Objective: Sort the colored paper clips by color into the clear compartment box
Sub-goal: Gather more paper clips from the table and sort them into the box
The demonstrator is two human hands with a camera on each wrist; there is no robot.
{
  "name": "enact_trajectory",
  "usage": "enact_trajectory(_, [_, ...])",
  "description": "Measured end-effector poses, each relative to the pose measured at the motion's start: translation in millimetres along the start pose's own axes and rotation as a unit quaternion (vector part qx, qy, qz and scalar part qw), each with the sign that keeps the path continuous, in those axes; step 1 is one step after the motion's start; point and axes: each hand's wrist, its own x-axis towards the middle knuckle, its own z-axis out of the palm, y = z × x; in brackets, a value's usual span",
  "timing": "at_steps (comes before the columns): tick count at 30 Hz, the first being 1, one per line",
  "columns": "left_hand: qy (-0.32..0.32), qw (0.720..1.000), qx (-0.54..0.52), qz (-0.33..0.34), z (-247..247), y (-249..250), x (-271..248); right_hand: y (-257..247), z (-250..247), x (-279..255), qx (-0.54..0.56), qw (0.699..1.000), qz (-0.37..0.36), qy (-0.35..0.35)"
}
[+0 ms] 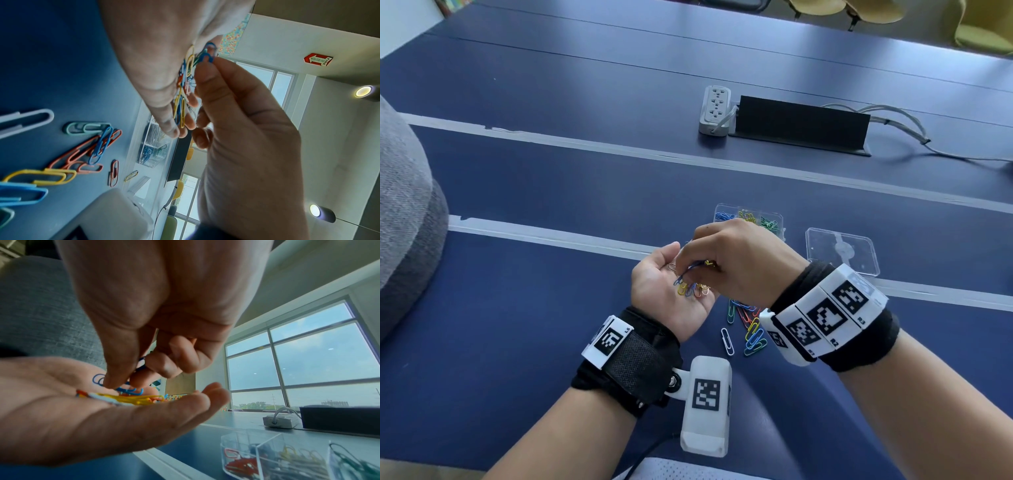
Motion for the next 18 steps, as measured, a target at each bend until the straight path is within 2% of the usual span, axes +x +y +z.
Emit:
enact_trajectory(7, [-0.043, 0.999, -0.027, -0.001, -0.5, 0.1, 4.5, 5.3, -11.3, 5.2, 0.065, 0.995, 0.003, 0.076])
enact_trajectory(10, [-0.047, 0.999, -0.022, -0.008, -7.9, 2.5, 8.2, 20.0, -26.0, 13.0, 0.052, 0.987, 0.096, 0.117])
enact_trajectory(13, [-0.06, 0.998, -0.024, -0.016, -11.3, 5.4, 9.2, 43.2, -35.2, 23.7, -0.032, 0.975, 0.194, 0.106])
enact_trajectory(18, [-0.067, 0.997, -0.027, -0.014, -13.6, 8.7, 9.5, 59.1, -34.1, 41.2, -0.098, 0.96, 0.26, 0.04])
